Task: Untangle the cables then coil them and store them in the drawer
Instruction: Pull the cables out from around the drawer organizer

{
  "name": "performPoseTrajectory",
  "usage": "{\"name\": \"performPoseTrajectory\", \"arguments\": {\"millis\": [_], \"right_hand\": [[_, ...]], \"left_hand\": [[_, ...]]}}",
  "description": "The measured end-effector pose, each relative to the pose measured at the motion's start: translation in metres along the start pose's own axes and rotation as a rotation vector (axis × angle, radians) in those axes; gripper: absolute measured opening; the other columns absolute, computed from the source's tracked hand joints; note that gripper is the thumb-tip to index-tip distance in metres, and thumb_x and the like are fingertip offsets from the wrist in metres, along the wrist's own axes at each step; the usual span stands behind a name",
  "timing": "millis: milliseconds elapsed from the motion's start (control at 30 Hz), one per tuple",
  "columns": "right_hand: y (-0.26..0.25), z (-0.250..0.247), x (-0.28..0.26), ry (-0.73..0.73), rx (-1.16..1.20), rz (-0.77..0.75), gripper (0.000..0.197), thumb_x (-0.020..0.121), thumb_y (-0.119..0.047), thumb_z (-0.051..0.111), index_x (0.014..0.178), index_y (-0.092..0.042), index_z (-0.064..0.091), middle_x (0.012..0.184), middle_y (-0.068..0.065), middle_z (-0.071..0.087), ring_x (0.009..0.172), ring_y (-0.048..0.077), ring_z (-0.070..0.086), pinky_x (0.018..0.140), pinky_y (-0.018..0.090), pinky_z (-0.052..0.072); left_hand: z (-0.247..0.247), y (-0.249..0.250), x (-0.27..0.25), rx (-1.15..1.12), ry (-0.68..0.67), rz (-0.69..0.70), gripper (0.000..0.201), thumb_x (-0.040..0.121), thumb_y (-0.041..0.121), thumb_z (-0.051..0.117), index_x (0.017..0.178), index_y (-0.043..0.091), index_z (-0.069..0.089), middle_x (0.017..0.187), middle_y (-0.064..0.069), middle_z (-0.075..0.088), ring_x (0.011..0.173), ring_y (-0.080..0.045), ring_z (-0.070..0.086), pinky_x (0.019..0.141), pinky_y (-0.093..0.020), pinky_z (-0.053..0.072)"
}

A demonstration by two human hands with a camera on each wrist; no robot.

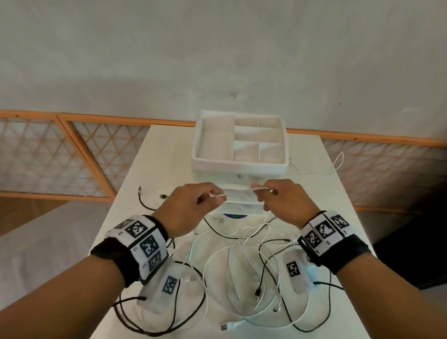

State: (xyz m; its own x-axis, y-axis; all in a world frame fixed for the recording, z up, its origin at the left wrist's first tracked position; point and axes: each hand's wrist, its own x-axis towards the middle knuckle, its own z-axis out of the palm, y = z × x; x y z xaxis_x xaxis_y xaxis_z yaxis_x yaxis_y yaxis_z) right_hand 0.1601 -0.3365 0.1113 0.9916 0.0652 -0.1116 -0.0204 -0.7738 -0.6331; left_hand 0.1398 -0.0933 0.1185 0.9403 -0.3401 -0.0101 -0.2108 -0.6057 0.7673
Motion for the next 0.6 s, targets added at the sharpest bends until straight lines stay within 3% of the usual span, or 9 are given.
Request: {"name": "performPoseTrajectory", "arguments": {"millis": [67, 133, 267, 333, 400, 433, 500, 567, 600], "right_hand": [[0.013, -0.017, 0.007, 0.099, 0.006, 0.075, 0.029, 0.093, -0.057, 0.056, 0.084, -0.032, 0.067, 0.084, 0.000, 0.072, 0.085, 0.023, 0.068, 0.070, 0.028, 0.048], [0.024, -0.031, 0.012, 0.165, -0.016, 0.126, 0.032, 0.089, -0.060, 0.059, 0.095, -0.030, 0.067, 0.090, -0.001, 0.070, 0.088, 0.021, 0.065, 0.076, 0.029, 0.045], [0.048, -0.026, 0.012, 0.322, -0.014, 0.038, 0.034, 0.088, -0.039, 0.071, 0.118, -0.026, 0.064, 0.126, -0.001, 0.057, 0.103, 0.020, 0.060, 0.096, 0.035, 0.046], [0.069, -0.006, 0.008, 0.156, -0.138, 0.100, 0.052, 0.088, -0.029, 0.071, 0.137, -0.024, 0.054, 0.145, 0.001, 0.048, 0.121, 0.024, 0.056, 0.108, 0.040, 0.042], [0.088, 0.015, -0.001, -0.086, -0.273, 0.256, 0.072, 0.088, -0.022, 0.067, 0.152, -0.019, 0.034, 0.157, 0.004, 0.035, 0.141, 0.025, 0.041, 0.117, 0.038, 0.033], [0.092, 0.023, -0.006, -0.107, -0.286, 0.290, 0.075, 0.087, -0.021, 0.065, 0.154, -0.018, 0.031, 0.156, 0.005, 0.036, 0.141, 0.025, 0.040, 0.116, 0.038, 0.033], [0.086, 0.035, -0.020, 0.008, -0.217, 0.229, 0.062, 0.086, -0.020, 0.066, 0.144, -0.023, 0.045, 0.135, 0.002, 0.053, 0.120, 0.020, 0.054, 0.104, 0.037, 0.043], [0.069, 0.046, -0.040, 0.041, -0.137, 0.062, 0.029, 0.083, -0.024, 0.070, 0.109, -0.033, 0.064, 0.101, -0.008, 0.062, 0.088, 0.006, 0.058, 0.085, 0.030, 0.047], [0.063, 0.055, -0.051, -0.033, -0.143, -0.023, 0.017, 0.080, -0.027, 0.071, 0.092, -0.038, 0.065, 0.089, -0.012, 0.062, 0.080, 0.002, 0.057, 0.080, 0.028, 0.047]], "left_hand": [[0.007, -0.024, -0.010, 0.171, -0.131, -0.126, 0.028, 0.101, 0.035, 0.049, 0.087, 0.018, 0.066, 0.071, 0.000, 0.059, 0.063, -0.013, 0.051, 0.061, -0.023, 0.039], [0.015, -0.044, -0.022, 0.194, -0.196, -0.223, 0.034, 0.104, 0.033, 0.041, 0.079, 0.019, 0.061, 0.069, 0.004, 0.057, 0.063, -0.011, 0.052, 0.062, -0.024, 0.038], [0.015, -0.062, -0.031, 0.086, -0.090, -0.291, 0.038, 0.104, 0.039, 0.039, 0.077, 0.023, 0.062, 0.063, 0.005, 0.052, 0.057, -0.012, 0.049, 0.061, -0.025, 0.038], [0.008, -0.067, -0.031, 0.024, -0.081, -0.296, 0.041, 0.103, 0.043, 0.039, 0.077, 0.024, 0.064, 0.067, 0.001, 0.055, 0.061, -0.016, 0.051, 0.067, -0.028, 0.041], [0.001, -0.074, -0.032, 0.041, -0.095, -0.291, 0.042, 0.104, 0.039, 0.040, 0.072, 0.025, 0.063, 0.075, -0.008, 0.062, 0.070, -0.024, 0.058, 0.075, -0.031, 0.044], [-0.002, -0.077, -0.032, 0.084, -0.090, -0.296, 0.041, 0.104, 0.035, 0.040, 0.071, 0.024, 0.061, 0.076, -0.007, 0.064, 0.072, -0.024, 0.059, 0.075, -0.030, 0.044], [-0.006, -0.081, -0.035, 0.191, -0.048, -0.321, 0.038, 0.105, 0.028, 0.038, 0.072, 0.022, 0.056, 0.072, 0.001, 0.060, 0.064, -0.015, 0.054, 0.063, -0.023, 0.040], [-0.007, -0.083, -0.036, 0.230, -0.003, -0.367, 0.035, 0.105, 0.027, 0.036, 0.075, 0.021, 0.051, 0.070, 0.005, 0.056, 0.062, -0.014, 0.051, 0.057, -0.025, 0.035], [-0.005, -0.084, -0.036, 0.229, 0.006, -0.387, 0.033, 0.105, 0.028, 0.036, 0.077, 0.019, 0.050, 0.070, 0.003, 0.056, 0.065, -0.018, 0.052, 0.058, -0.028, 0.035]]}}
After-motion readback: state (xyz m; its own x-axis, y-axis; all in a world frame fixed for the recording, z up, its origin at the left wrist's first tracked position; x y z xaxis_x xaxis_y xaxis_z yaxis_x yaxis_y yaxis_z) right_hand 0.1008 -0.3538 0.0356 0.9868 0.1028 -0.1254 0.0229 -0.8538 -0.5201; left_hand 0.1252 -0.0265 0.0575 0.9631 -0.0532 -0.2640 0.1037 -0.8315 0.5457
